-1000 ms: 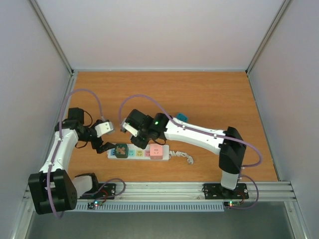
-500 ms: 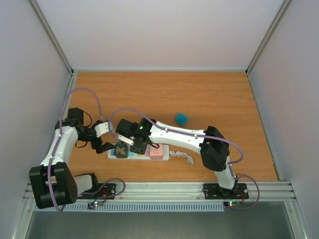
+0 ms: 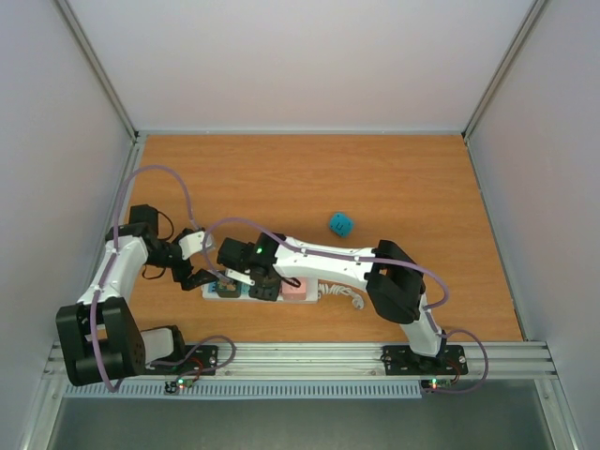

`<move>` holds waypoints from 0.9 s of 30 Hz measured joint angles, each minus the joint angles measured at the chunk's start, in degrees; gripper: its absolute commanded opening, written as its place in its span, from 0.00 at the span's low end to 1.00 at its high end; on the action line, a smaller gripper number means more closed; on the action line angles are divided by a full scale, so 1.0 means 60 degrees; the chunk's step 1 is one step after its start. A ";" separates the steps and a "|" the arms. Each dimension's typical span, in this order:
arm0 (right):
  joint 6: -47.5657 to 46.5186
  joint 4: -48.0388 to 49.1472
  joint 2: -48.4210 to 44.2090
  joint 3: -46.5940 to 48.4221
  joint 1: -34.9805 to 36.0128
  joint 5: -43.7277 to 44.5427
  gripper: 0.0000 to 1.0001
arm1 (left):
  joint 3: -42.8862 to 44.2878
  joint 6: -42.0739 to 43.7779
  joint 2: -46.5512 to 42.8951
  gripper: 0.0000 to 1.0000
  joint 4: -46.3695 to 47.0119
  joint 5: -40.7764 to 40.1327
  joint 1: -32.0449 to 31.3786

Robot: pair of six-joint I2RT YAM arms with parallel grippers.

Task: Insert the plug

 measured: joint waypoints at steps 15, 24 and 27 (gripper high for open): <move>-0.0160 -0.0036 0.0270 -0.0025 0.0106 -0.0011 0.01 | -0.0004 -0.0004 -0.0197 1.00 -0.0004 0.0015 0.0000; -0.0240 -0.0073 0.0375 0.0124 0.0106 -0.0004 0.01 | -0.0033 0.0113 -0.0178 1.00 -0.0015 0.0018 0.0415; -0.0262 -0.0095 0.0393 0.0157 0.0106 0.0000 0.01 | -0.0033 0.0259 -0.0062 1.00 -0.0066 0.0062 0.0590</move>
